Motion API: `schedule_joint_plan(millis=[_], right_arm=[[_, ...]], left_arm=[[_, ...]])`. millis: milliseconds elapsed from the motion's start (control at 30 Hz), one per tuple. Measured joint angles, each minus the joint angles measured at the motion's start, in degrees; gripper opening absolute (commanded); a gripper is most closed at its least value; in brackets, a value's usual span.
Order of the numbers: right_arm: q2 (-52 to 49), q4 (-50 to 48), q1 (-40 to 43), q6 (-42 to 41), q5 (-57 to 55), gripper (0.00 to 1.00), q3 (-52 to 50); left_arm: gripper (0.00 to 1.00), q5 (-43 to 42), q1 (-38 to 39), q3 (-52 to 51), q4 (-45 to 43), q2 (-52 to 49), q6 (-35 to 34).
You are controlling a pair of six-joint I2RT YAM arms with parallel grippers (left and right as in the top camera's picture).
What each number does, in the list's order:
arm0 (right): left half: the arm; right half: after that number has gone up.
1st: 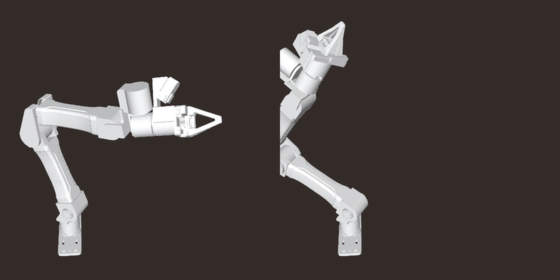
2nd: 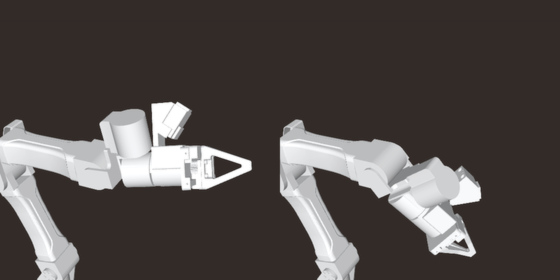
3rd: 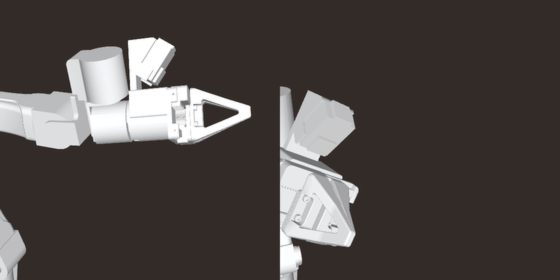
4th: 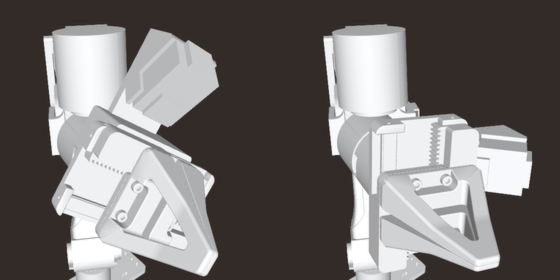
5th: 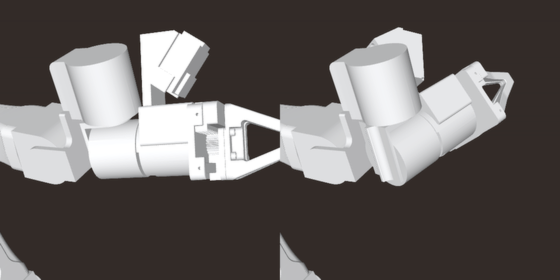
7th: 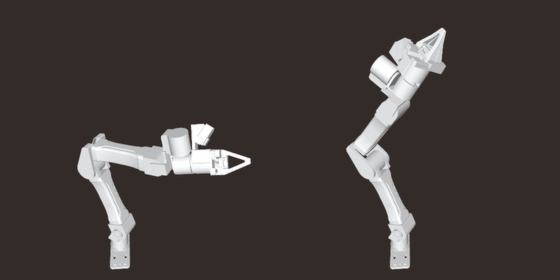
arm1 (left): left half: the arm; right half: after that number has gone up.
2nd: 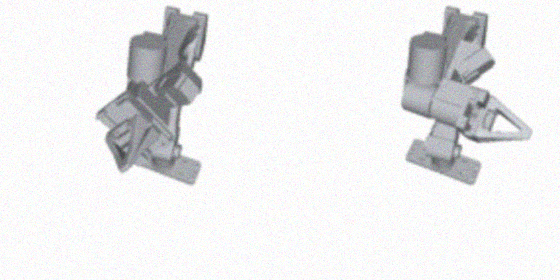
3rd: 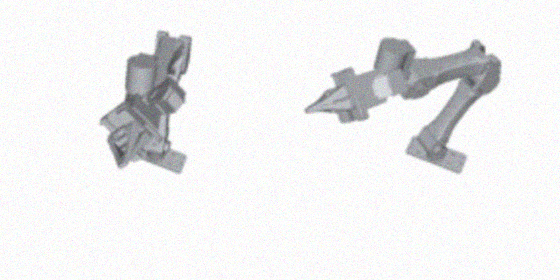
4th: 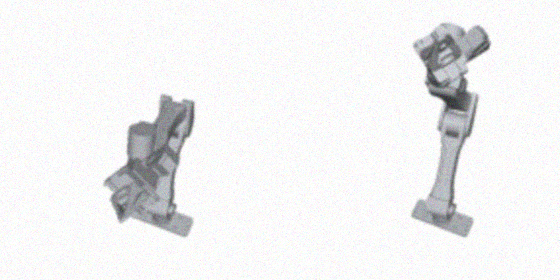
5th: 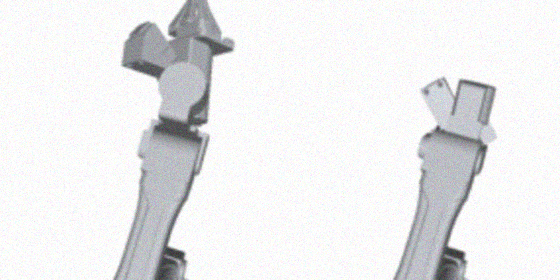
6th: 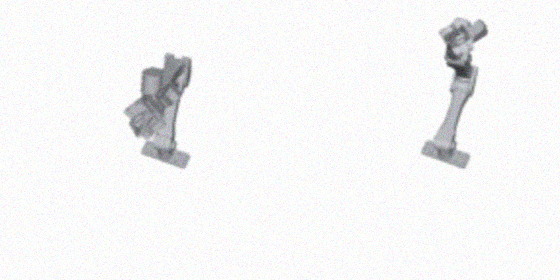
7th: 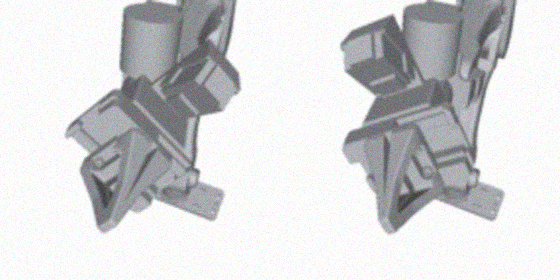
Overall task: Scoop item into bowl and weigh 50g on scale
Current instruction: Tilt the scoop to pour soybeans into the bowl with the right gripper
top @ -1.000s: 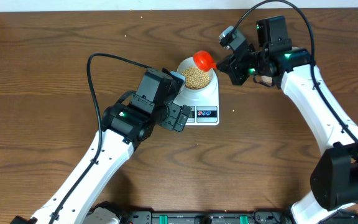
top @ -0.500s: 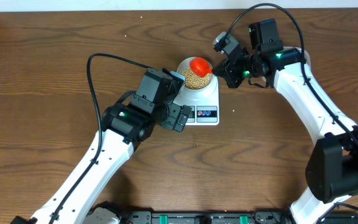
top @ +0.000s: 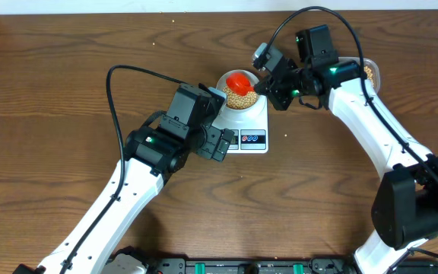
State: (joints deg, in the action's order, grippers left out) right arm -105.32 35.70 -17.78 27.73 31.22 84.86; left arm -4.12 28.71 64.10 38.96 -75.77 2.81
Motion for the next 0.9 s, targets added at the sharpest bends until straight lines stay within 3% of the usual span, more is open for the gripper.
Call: schedule_joint_plan(millis=[900], right_arm=[[-0.6, -1.0, -0.1, 1.1, -1.3, 0.01, 0.0]], left_arm=[[0.98, 0.0, 0.0, 0.0, 0.0, 0.0, 0.0]])
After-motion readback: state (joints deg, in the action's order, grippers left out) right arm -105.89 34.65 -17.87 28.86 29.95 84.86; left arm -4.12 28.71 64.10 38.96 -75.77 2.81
